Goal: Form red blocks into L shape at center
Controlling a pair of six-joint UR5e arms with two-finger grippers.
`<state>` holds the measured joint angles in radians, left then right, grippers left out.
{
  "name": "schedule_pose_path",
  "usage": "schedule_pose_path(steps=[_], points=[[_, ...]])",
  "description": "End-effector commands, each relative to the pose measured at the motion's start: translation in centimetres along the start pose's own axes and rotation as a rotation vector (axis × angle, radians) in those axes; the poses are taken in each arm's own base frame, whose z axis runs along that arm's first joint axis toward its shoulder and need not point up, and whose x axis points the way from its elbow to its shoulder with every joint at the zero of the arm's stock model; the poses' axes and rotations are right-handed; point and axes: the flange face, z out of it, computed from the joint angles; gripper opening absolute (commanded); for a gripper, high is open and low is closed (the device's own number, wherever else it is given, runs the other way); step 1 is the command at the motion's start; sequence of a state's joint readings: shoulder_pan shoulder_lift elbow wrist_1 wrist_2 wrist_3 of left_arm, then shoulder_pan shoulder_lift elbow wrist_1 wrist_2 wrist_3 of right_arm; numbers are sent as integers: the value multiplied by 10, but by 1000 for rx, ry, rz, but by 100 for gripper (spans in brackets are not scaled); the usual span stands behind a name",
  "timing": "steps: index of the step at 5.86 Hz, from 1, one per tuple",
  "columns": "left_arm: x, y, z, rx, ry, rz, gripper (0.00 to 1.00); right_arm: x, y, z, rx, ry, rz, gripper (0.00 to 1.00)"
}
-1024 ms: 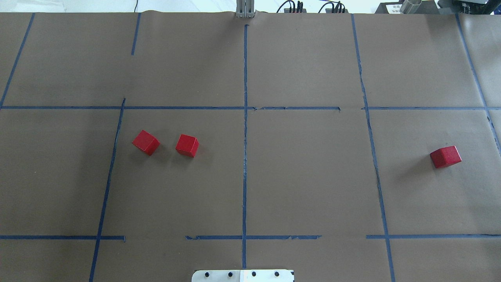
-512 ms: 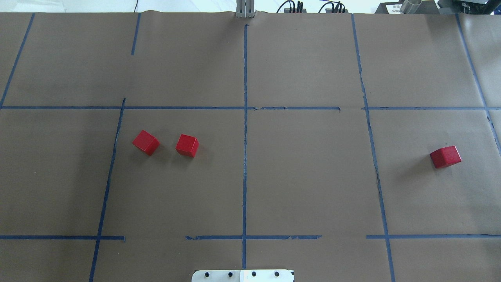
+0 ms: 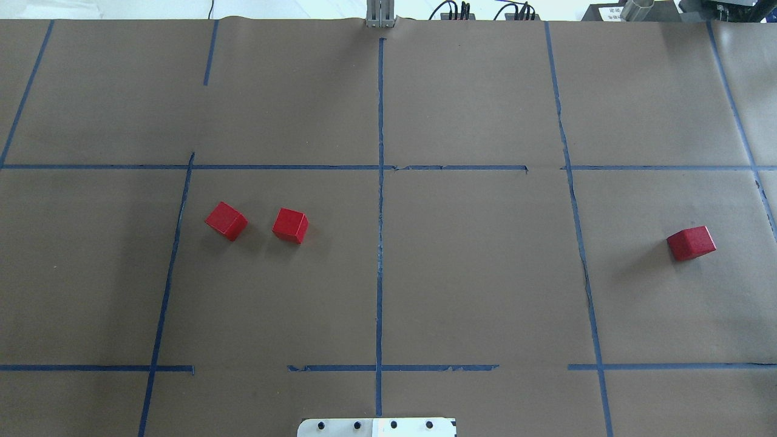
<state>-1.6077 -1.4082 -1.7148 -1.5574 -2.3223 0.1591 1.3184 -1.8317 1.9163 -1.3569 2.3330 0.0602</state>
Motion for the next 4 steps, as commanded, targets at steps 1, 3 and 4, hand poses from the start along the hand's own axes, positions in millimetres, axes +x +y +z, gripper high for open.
schedule_pose_path(steps=[1, 3, 4], points=[[1, 0, -1, 2, 0, 1, 100, -75, -17, 46, 57, -38, 67, 100], [1, 0, -1, 1, 0, 0, 100, -87, -19, 99, 94, 5, 60, 100], [1, 0, -1, 1, 0, 0, 100, -91, -26, 108, 84, -7, 80, 100]])
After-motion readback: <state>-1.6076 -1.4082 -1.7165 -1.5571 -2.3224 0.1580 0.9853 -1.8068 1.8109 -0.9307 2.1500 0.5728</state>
